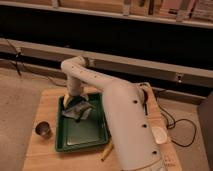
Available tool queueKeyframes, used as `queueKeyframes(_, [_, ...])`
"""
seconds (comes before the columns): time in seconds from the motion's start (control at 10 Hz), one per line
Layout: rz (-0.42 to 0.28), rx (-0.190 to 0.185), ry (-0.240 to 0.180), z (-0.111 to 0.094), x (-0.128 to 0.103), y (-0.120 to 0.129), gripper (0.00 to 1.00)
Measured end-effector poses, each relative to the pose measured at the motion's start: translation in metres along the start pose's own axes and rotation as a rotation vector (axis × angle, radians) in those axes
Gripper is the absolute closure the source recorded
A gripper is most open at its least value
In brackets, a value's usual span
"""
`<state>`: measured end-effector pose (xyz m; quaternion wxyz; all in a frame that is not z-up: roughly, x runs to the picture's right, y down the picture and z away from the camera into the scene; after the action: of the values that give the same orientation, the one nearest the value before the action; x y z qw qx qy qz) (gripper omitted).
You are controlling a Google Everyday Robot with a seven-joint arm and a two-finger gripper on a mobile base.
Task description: Wipe table surface with sponge
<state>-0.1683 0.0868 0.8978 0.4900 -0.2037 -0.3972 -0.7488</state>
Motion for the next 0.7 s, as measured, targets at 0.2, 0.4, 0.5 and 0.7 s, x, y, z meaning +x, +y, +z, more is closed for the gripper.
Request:
queueKeyframes(0.2, [-0.026, -0.020, -0.010, 0.003, 0.002, -0.005, 0.20])
queueKeyframes(0.4, [-0.051, -0.036, -0.017, 0.007, 0.004, -0.011, 0.20])
queueKeyframes(0.5, [-0.067, -0.043, -0.023, 0.011, 0.002, -0.014, 0.20])
queueKeyframes(0.7, [-0.095, -0.042, -0.024, 0.015, -0.004, -0.022, 0.20])
